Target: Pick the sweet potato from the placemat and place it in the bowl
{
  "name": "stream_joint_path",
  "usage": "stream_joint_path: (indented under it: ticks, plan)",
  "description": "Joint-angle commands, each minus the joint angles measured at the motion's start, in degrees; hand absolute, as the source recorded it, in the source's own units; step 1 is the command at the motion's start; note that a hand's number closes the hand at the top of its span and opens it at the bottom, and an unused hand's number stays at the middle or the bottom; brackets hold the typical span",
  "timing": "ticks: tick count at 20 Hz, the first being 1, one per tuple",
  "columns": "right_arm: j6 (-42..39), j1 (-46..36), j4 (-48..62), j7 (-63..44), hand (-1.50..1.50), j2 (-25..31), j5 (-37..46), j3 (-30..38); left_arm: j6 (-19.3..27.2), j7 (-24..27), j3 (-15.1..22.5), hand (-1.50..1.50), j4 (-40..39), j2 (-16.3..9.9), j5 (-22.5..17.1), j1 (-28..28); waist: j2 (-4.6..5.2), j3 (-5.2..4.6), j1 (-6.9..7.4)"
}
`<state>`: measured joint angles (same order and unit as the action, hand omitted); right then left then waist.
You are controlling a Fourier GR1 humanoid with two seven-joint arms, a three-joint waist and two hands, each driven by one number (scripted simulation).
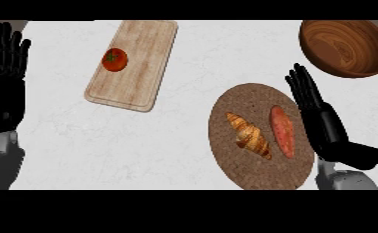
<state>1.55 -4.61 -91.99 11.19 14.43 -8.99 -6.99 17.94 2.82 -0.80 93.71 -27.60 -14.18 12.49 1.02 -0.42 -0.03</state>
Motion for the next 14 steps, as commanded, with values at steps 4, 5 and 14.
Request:
stream_joint_path:
  ticks: [4,5,14]
  plan:
    - [-6.94,2.64,1.46,-9.38,1.5,4.23,4.29,-8.39,-1.6,-2.49,8.92,0.0,-2.31,6.05,2.19,-3.35,-0.9,0.34,-0.38]
    - [-8.68,-0.49,2.05,-14.29,1.5,5.67,4.09,-9.32,-1.32,-2.23,11.72,0.0,-4.62,8.01,3.55,-3.04,-0.58,0.26,-0.49]
    - [13.0,14.29,-2.95,10.25,-1.5,-5.07,10.86,-3.0,-1.37,-4.21,15.5,0.0,-4.79,11.78,4.23,-5.33,-1.17,0.46,-1.04]
